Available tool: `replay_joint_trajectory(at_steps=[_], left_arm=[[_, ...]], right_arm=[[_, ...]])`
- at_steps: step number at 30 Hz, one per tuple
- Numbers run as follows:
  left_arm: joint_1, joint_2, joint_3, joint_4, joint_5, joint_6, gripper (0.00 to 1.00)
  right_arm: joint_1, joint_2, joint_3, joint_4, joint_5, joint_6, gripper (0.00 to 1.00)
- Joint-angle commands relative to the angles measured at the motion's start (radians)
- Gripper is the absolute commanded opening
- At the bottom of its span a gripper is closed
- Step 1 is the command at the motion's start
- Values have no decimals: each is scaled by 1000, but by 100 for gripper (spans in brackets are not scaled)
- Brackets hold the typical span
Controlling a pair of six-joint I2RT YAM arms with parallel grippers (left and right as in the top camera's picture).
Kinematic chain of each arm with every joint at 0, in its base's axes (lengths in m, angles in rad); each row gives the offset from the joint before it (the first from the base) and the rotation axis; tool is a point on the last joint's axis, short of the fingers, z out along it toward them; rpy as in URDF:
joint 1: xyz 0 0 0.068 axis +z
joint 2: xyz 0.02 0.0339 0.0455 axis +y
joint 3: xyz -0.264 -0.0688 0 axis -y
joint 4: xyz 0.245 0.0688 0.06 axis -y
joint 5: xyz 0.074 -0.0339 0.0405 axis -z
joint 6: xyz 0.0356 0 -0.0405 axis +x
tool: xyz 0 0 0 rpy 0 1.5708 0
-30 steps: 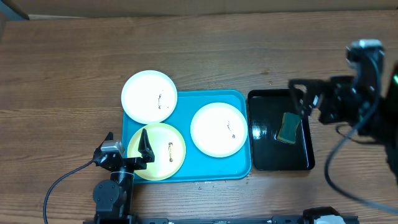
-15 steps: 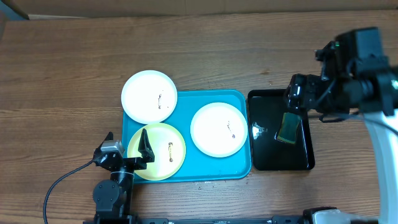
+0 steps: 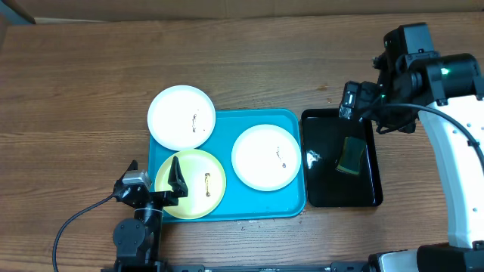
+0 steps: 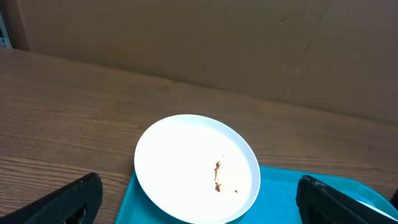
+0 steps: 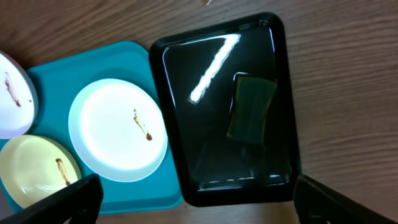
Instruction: Clean dirty plates on tray and stack at the side
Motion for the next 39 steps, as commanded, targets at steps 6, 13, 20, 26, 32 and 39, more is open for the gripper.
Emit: replay_joint_trajectory(at_steps=[6, 13, 20, 26, 32, 39], left_arm=[[-8, 1, 57, 43, 230, -29, 100], [-8, 230, 450, -327, 352, -48, 100], [-14, 853, 1205, -982, 618, 32, 100], [-25, 1192, 1428, -1232, 658, -12, 100], [-168, 1323, 1299, -1199, 463, -128, 79], [-382, 1418, 1275, -1031, 136, -333, 51]], right_arm=[[3, -4, -79, 65, -19, 27, 100], [3, -3, -83, 79, -19, 30, 100], [3, -3, -84, 74, -19, 31, 100], [3, -3, -84, 16, -19, 31, 100], [3, -3, -84, 0, -20, 30, 100], [3, -3, -84, 68, -20, 27, 100]])
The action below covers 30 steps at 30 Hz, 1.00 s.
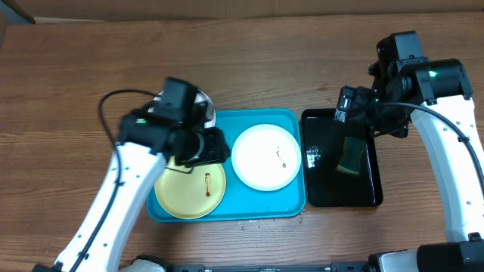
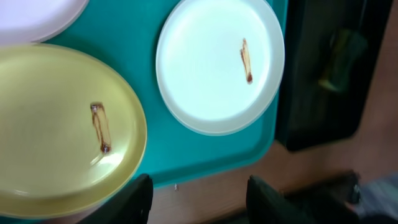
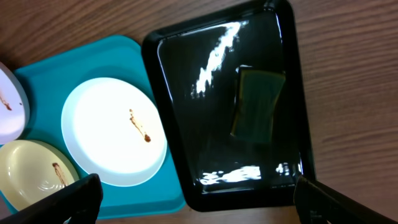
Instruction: Clean dirty plates on tray and stack at the side
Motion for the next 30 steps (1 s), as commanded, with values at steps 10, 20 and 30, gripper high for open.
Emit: replay_joint_trajectory(at_steps=[10, 20, 30], left_arm=[[-161, 297, -3, 165, -336, -187, 56], [-145, 428, -3, 236, -251, -178, 40], [-148, 497, -4, 240, -285, -171, 40]], right_arm=[[3, -4, -101, 45, 76, 45, 87], [3, -4, -372, 307, 90, 87, 72], [3, -4, -544, 457, 103, 140, 64]])
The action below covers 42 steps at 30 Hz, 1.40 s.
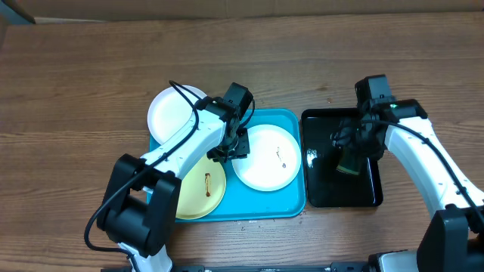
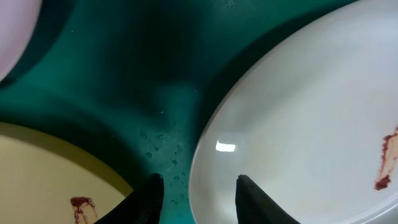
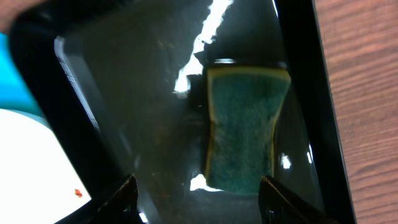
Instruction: Clean dirty plates on tray and stack at the side
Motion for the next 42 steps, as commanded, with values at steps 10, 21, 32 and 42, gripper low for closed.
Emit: replay_joint_trajectory(at_steps=[10, 21, 32, 42], left_arm=[[-14, 35, -9, 10, -65, -2, 40], [-18, 36, -54, 47, -66, -6, 47], [-19, 36, -126, 172, 13, -5, 47], [-8, 35, -120, 178, 16, -1, 28]], right_arm=[[3, -3, -109, 50, 56, 70, 73], [3, -3, -171, 113, 55, 70, 75], [3, -3, -260, 205, 93, 70, 73], [2, -4, -247, 200, 87, 0, 15]])
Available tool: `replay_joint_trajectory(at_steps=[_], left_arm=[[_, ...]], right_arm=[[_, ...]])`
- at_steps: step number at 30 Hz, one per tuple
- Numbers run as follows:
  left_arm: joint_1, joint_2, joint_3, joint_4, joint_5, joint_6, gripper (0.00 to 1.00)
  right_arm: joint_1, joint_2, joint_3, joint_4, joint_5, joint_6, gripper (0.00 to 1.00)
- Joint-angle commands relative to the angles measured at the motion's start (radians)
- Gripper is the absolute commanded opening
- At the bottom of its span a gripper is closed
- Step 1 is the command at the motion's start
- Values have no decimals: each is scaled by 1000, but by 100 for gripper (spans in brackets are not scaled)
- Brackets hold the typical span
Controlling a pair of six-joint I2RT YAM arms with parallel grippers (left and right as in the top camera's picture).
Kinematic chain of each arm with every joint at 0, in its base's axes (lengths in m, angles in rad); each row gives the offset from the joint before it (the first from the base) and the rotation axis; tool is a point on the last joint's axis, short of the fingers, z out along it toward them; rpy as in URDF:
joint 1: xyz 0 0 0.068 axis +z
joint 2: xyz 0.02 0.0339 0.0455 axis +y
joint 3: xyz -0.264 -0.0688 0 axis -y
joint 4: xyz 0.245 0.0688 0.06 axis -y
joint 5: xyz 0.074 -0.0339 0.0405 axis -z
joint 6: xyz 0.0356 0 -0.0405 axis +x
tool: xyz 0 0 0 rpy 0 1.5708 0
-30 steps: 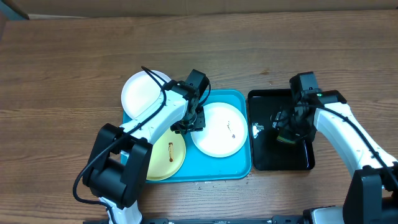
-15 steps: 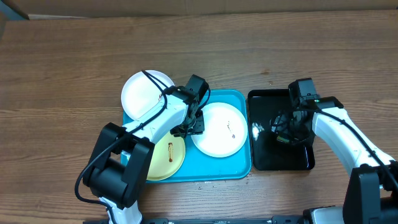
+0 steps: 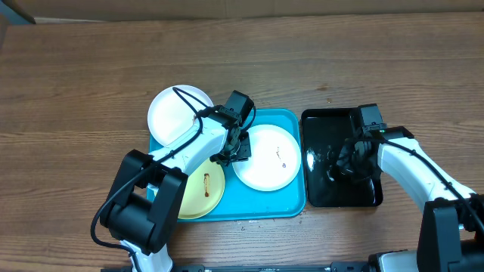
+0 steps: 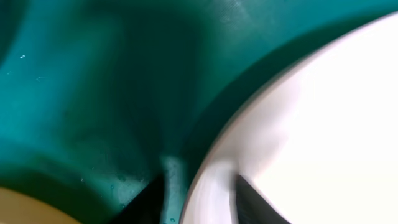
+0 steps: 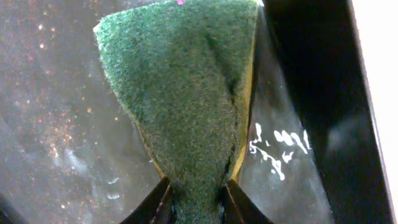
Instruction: Clean dirty plates on tray and stack at the side
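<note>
On the blue tray (image 3: pixel 265 205) lie a stained white plate (image 3: pixel 268 157) and a stained yellow plate (image 3: pixel 200 189); a second white plate (image 3: pixel 175 113) overlaps the tray's back left corner. My left gripper (image 3: pixel 236 151) is low at the left rim of the white plate (image 4: pixel 323 124). In the left wrist view this gripper (image 4: pixel 198 202) is open, one finger on each side of that rim. My right gripper (image 5: pixel 196 199) is shut on the green sponge (image 5: pixel 186 93), pinching it so that it bulges, down in the black tray (image 3: pixel 340 198).
The black tray (image 5: pixel 50 124) is wet, with glinting water beside the sponge. Its raised walls surround my right gripper (image 3: pixel 352 162). Bare wooden table (image 3: pixel 76 91) lies left of and behind both trays. The left arm's cable loops over the back white plate.
My right gripper was open above the flat sponge; now it is down in the black tray and shut on the sponge. My left gripper has sunk closer onto the white plate's left rim.
At first my left arm was parked near the table's front edge and my right arm hung high over the black tray. The left arm then stood over the blue tray, then reached the white plate's left rim. The right dropped to the sponge and now grips it.
</note>
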Motion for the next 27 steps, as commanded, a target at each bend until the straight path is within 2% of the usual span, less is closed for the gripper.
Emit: replay_joint_trajectory(at_steps=[1, 2, 3, 4, 5, 6, 8, 14, 27], left_arm=[[6, 13, -19, -2, 23, 2, 26], [14, 12, -11, -5, 24, 1, 27], [18, 12, -7, -7, 24, 1, 29], [21, 12, -4, -7, 31, 1, 33], [23, 12, -2, -6, 41, 1, 36], [25, 12, -2, -2, 51, 1, 40], [25, 12, -2, 1, 63, 1, 47], [17, 12, -2, 3, 61, 1, 51], [-14, 13, -2, 18, 31, 1, 50]], right_arm=[[2, -4, 37, -21, 16, -65, 12], [3, -4, 83, -65, 13, -68, 14], [3, -4, 102, -87, 14, -68, 27], [3, -4, 124, -116, 14, -68, 53], [3, -4, 137, -137, 17, -69, 69], [2, -4, 149, -154, 28, -74, 77], [2, -4, 150, -153, 62, -75, 84], [3, -3, 116, -43, 106, -63, 83], [3, -2, -8, 82, 84, -60, 72]])
